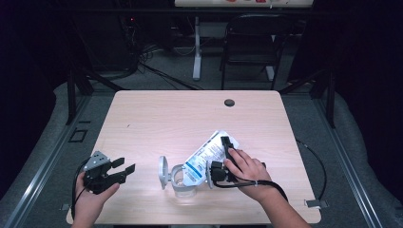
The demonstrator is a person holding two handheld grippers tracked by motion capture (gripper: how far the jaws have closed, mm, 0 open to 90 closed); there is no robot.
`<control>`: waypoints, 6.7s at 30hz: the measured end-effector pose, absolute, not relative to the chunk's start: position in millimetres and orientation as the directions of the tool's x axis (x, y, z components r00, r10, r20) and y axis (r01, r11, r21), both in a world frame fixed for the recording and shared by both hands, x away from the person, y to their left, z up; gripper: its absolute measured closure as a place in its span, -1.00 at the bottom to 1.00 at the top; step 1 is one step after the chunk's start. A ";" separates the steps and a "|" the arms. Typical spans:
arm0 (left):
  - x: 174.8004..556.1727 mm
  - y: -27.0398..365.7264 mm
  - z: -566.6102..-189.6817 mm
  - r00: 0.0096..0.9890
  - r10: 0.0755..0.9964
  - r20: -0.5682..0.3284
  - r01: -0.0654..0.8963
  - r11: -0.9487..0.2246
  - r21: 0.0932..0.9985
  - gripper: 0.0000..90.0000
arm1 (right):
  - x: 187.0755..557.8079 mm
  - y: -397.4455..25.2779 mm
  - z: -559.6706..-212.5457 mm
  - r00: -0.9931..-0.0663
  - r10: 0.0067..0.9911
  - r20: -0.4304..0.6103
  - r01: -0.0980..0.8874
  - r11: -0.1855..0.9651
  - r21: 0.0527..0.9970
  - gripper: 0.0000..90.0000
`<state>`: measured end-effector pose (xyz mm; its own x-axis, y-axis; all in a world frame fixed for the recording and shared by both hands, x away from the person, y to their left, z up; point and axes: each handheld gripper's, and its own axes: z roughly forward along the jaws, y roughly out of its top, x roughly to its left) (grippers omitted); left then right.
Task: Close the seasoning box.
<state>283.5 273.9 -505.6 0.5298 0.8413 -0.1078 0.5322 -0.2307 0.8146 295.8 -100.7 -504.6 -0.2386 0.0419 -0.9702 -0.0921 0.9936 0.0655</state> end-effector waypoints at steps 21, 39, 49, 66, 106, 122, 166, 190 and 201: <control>283.5 274.1 -505.4 0.531 0.841 -0.108 0.532 -0.231 0.814 0.04 | 295.6 -100.3 -503.9 -0.229 0.032 -0.973 -0.104 0.993 0.057 0.06; 283.5 274.3 -505.1 0.531 0.841 -0.106 0.530 -0.232 0.815 0.03 | 295.7 -99.9 -503.7 -0.225 0.025 -0.974 -0.109 0.993 0.050 0.06; 283.5 274.0 -505.2 0.530 0.841 -0.106 0.530 -0.231 0.816 0.03 | 294.8 -99.6 -503.3 -0.222 0.012 -0.975 -0.106 0.994 0.036 0.06; 283.5 274.2 -504.9 0.531 0.841 -0.106 0.529 -0.231 0.816 0.03 | 294.9 -99.8 -503.7 -0.223 0.018 -0.975 -0.110 0.993 0.044 0.07; 283.4 275.2 -504.7 0.529 0.842 -0.108 0.535 -0.232 0.812 0.03 | 294.3 -99.1 -501.1 -0.220 0.001 -0.976 -0.114 0.993 0.026 0.07; 283.6 275.5 -504.9 0.530 0.842 -0.106 0.534 -0.233 0.813 0.03 | 294.3 -99.3 -501.2 -0.219 0.000 -0.976 -0.114 0.993 0.025 0.07; 283.7 275.2 -504.9 0.530 0.842 -0.105 0.533 -0.234 0.813 0.03 | 293.8 -98.8 -501.5 -0.214 -0.003 -0.977 -0.130 0.991 0.025 0.09; 283.7 275.2 -504.6 0.531 0.841 -0.106 0.532 -0.232 0.814 0.03 | 292.6 -97.4 -500.9 -0.215 -0.006 -0.977 -0.131 0.991 0.023 0.10; 283.7 275.3 -504.7 0.530 0.842 -0.107 0.534 -0.232 0.813 0.03 | 292.7 -97.6 -500.8 -0.214 -0.006 -0.977 -0.135 0.991 0.024 0.11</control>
